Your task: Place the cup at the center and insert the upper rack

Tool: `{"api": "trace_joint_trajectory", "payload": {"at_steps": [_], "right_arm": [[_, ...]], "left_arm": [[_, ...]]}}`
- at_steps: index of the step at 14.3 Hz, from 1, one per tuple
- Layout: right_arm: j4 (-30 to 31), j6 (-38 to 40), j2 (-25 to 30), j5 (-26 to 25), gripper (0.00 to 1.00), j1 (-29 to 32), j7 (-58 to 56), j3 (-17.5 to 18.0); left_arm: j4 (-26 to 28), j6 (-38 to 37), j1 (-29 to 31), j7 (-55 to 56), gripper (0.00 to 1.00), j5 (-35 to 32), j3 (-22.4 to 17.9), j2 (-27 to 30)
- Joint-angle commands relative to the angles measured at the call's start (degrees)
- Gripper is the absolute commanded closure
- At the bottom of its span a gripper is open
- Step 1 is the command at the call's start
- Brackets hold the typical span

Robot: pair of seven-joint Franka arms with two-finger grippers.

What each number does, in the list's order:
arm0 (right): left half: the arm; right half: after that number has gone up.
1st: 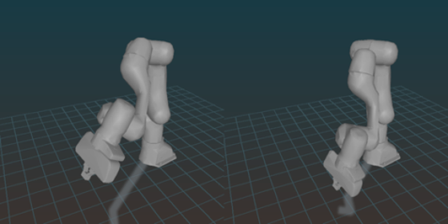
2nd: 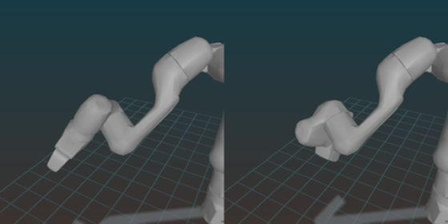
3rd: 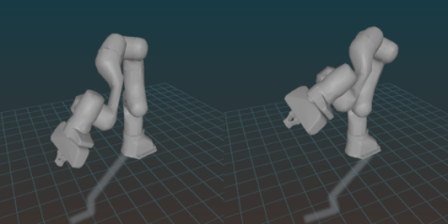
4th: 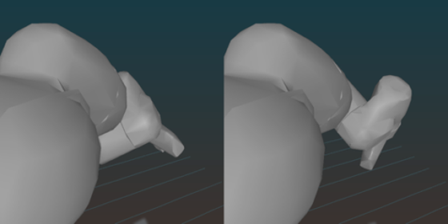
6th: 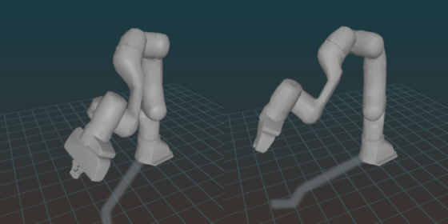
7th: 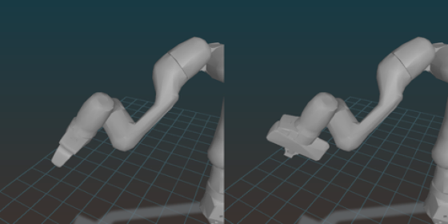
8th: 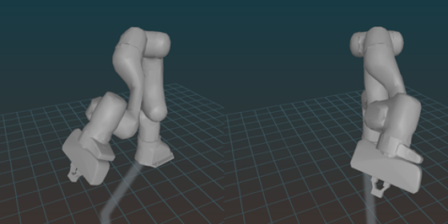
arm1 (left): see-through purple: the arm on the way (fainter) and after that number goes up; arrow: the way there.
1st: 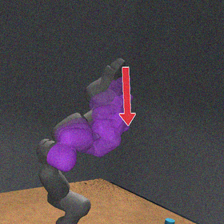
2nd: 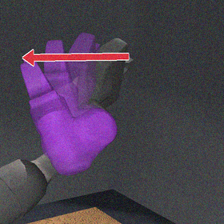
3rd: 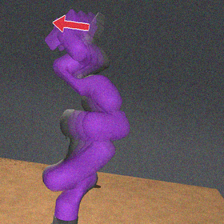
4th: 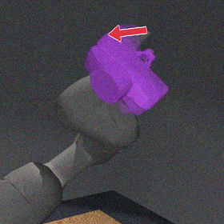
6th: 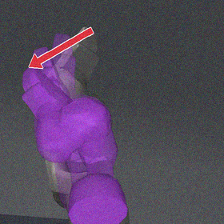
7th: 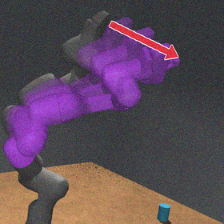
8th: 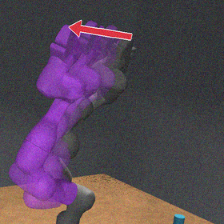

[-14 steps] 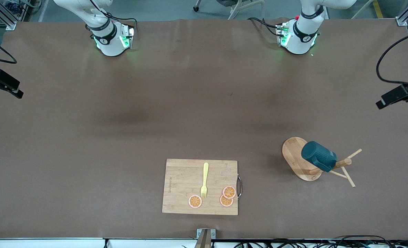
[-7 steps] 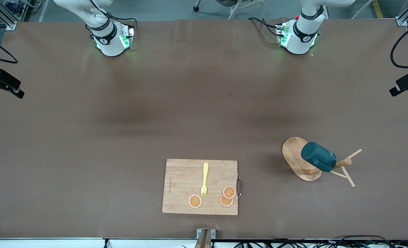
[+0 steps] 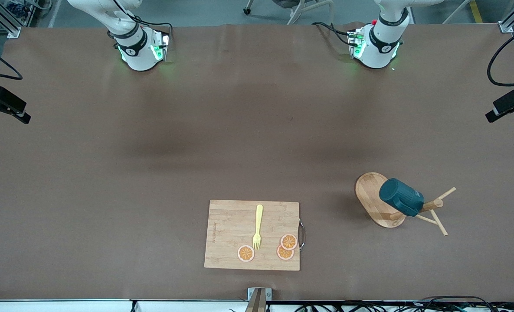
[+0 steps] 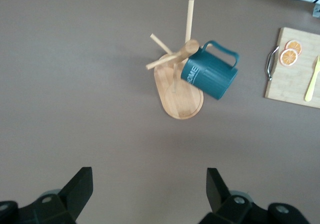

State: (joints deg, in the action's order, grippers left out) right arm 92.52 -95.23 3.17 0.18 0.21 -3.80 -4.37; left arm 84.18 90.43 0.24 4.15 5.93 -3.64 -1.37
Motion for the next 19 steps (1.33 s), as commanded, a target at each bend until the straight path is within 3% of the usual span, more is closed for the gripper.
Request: {"api": "trace_joint_trajectory", "payload": {"at_steps": [1,19], "right_arm": [[-0.3,0.6,0.2,-0.5,0.00,-0.4,0.4,-0.1],[-0.1,0.7,0.2,-0.1,0.00,0.0,0.5,-0.2]], "left_arm": [[0.5,1.9,0.1,-0.6,0.00,-0.9,0.7,0.8],[1.6,3.3,0.1,0.0,0.00,-2.9,4.8,1.6]]}}
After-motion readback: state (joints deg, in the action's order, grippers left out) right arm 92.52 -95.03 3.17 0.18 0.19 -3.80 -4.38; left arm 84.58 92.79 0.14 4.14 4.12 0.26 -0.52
